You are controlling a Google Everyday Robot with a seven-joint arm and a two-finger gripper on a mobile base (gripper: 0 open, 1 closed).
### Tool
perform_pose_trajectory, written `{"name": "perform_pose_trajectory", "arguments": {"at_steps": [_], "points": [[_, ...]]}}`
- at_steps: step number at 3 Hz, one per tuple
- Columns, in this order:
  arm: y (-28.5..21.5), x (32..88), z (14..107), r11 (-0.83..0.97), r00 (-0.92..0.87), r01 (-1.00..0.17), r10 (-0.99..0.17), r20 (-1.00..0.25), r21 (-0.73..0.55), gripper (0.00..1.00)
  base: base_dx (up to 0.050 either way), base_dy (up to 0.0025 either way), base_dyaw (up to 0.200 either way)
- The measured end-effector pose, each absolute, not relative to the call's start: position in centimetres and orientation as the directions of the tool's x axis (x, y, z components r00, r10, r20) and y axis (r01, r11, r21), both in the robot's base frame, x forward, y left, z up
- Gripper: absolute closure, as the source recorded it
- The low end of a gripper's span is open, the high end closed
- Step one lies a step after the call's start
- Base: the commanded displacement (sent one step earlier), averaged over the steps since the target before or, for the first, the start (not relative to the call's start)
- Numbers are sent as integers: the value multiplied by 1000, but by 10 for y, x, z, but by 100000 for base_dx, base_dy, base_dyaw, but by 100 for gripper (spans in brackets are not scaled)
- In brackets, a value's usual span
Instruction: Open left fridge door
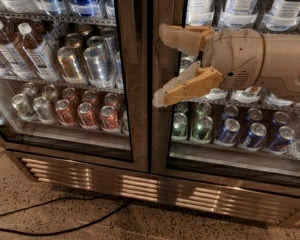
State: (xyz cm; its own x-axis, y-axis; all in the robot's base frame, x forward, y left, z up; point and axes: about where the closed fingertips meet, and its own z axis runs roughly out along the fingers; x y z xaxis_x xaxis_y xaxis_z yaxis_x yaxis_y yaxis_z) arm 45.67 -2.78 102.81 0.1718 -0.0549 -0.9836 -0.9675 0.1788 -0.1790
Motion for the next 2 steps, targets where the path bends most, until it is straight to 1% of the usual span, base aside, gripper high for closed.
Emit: {"name": "perform_pose_trajectory", "arguments": {"at_steps": [2], "points": [[-28,457,1028,179,172,-967,-55,-984,-179,0,-2,3,19754]]}}
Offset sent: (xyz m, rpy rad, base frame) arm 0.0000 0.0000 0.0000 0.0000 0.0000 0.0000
